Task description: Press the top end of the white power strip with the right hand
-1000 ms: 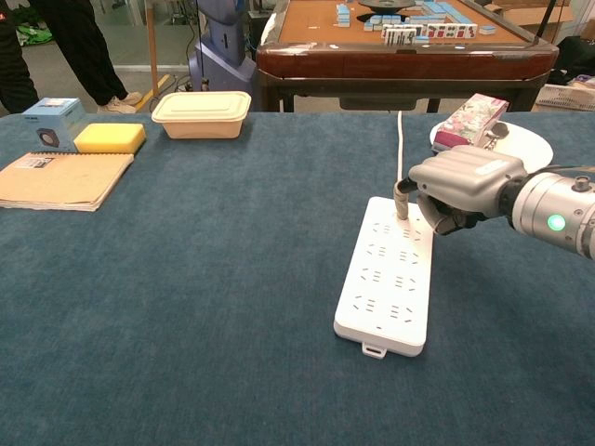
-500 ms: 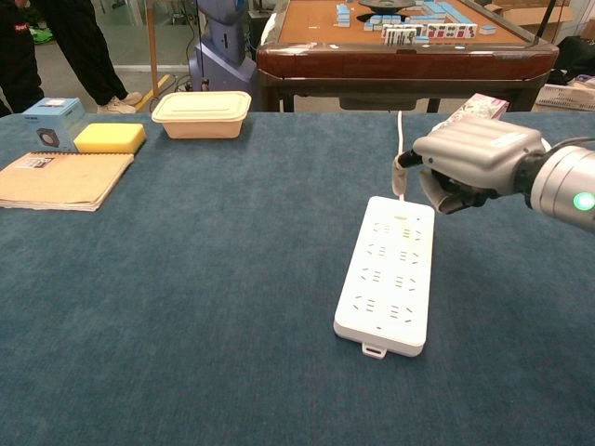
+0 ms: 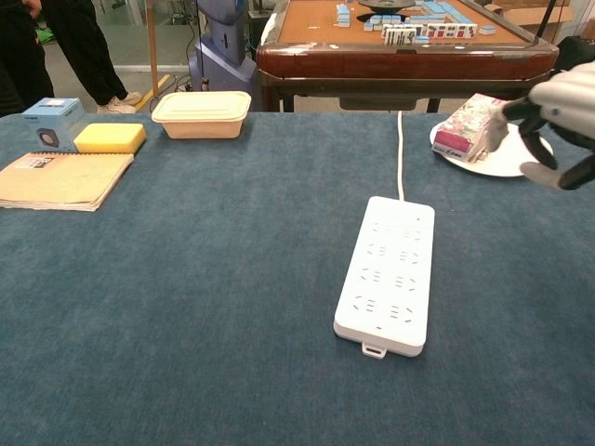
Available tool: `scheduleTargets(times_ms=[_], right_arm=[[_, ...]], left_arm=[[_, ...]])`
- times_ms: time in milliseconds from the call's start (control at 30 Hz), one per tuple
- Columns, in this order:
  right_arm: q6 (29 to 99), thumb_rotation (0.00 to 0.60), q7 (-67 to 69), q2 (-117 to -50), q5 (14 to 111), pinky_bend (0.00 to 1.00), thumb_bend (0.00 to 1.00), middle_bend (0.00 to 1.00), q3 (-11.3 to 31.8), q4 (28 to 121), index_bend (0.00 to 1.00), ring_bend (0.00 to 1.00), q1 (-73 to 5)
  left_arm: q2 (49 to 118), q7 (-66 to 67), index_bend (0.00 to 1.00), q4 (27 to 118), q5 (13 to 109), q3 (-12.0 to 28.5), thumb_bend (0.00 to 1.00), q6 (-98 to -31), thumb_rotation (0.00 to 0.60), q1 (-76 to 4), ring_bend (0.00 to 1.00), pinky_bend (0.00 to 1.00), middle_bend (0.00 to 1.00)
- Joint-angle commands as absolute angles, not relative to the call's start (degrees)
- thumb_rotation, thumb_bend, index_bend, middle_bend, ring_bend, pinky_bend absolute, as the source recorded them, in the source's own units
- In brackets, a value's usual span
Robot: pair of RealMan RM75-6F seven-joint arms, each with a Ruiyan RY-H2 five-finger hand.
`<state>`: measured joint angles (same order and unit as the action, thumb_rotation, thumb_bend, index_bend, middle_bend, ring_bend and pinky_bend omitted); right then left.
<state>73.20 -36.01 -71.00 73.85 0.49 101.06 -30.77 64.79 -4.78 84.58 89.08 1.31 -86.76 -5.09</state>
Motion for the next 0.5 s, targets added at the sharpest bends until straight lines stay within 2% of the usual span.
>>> scheduleTargets(times_ms=[33,133,267,500], right_arm=[[78.8,0.600,-32.8,-66.7,77.8,0.69,0.20,0.43,-2.2,103.5,0.35,0.53,-25.7],[82.8,0.600,-29.7,-64.8,80.3,0.58,0.19,0.39,-3.4,103.4,0.35,0.45,-22.2],[87.1,0.600,-25.9,-63.2,81.8,0.49,0.19,0.37,-4.6,102.3,0.35,0.43,-17.6],[92.9,0.600,-17.4,-64.8,80.2,0.47,0.20,0.37,-4.2,96.1,0.35,0.42,-10.3]], left_arm=[[65.1,-4.5,0.50,84.6,89.6,1.3,0.41,-87.1,0.600,-5.2,0.47,0.68,0.56],[65.4,-4.3,0.50,84.4,90.1,1.1,0.41,-87.2,0.600,-5.3,0.47,0.68,0.56],[65.7,-4.4,0.50,84.4,90.8,0.9,0.41,-87.2,0.600,-5.5,0.47,0.68,0.56],[66.1,-3.8,0.50,84.6,91.4,0.7,0.41,-87.3,0.600,-5.7,0.47,0.68,0.56]])
